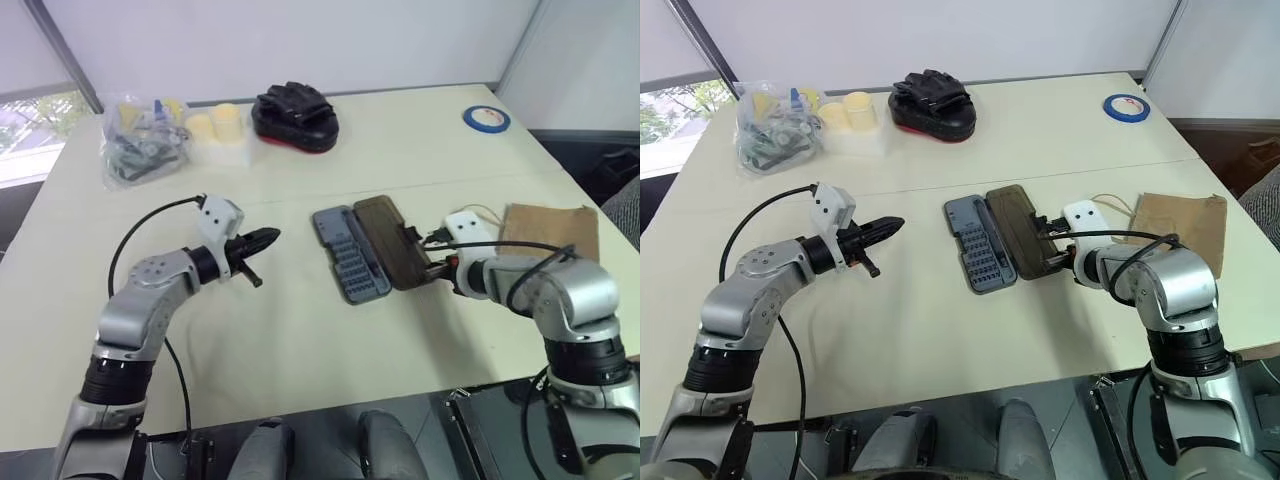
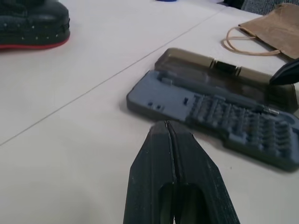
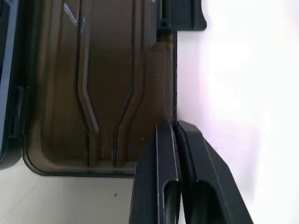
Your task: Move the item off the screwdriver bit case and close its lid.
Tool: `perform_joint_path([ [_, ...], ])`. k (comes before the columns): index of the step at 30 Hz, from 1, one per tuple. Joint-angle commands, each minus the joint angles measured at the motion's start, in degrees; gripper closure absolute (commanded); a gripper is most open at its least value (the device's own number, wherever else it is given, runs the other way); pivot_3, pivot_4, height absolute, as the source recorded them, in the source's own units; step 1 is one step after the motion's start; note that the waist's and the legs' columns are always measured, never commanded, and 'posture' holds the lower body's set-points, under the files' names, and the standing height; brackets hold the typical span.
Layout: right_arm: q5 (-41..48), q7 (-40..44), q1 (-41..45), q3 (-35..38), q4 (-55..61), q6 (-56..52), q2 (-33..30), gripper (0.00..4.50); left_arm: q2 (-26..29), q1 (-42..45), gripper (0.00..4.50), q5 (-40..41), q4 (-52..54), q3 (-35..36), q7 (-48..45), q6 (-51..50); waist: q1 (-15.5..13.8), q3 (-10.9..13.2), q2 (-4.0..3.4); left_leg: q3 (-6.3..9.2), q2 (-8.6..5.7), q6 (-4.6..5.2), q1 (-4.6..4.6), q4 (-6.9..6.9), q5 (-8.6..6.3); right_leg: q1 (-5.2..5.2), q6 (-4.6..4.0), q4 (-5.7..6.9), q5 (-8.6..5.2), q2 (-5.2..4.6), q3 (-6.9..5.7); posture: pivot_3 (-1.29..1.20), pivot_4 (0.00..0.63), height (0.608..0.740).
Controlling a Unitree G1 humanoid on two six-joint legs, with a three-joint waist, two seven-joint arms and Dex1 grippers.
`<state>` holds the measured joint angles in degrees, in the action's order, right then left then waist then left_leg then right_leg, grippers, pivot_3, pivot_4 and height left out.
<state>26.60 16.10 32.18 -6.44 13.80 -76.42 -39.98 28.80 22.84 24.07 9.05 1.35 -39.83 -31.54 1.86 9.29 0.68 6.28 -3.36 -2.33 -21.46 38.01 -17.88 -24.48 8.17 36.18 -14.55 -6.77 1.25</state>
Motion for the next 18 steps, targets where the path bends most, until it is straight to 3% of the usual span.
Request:
perform_joint_path([
  [1,-3.7,12.8,4.5,-10.1,-1.4,13.3,-3.0,4.43,0.4,0.7,4.50,-0.3,1.0,0.9,0.0,1.4,0.6,0.0,-0.01,-0.01,0.00,0.00,0.00,0.00,0.00,0.00,0.00,-0.01,0.00,0.00,-0.01,0.00,0.150,0.740],
  [11,-21.0,39.3,13.8,-24.8,-14.1,44.2,-9.2,4.43,0.4,0.4,4.50,-0.4,1.2,1.2,0.6,1.8,0.0,0.0,-0.01,0.03,-0.06,0.01,-0.13,0.00,-0.01,-0.09,0.00,-0.08,0.00,-0.08,-0.01,0.00,0.150,0.740],
  [18,-32.4,48.1,19.1,-28.1,-27.5,63.6,-8.0,4.43,0.5,0.5,4.50,-0.3,1.1,1.6,0.8,2.0,-0.7,0.0,-0.01,-0.01,-0.07,-0.01,-0.12,0.03,0.00,-0.09,0.00,-0.10,0.00,-0.09,0.00,0.00,0.150,0.740],
])
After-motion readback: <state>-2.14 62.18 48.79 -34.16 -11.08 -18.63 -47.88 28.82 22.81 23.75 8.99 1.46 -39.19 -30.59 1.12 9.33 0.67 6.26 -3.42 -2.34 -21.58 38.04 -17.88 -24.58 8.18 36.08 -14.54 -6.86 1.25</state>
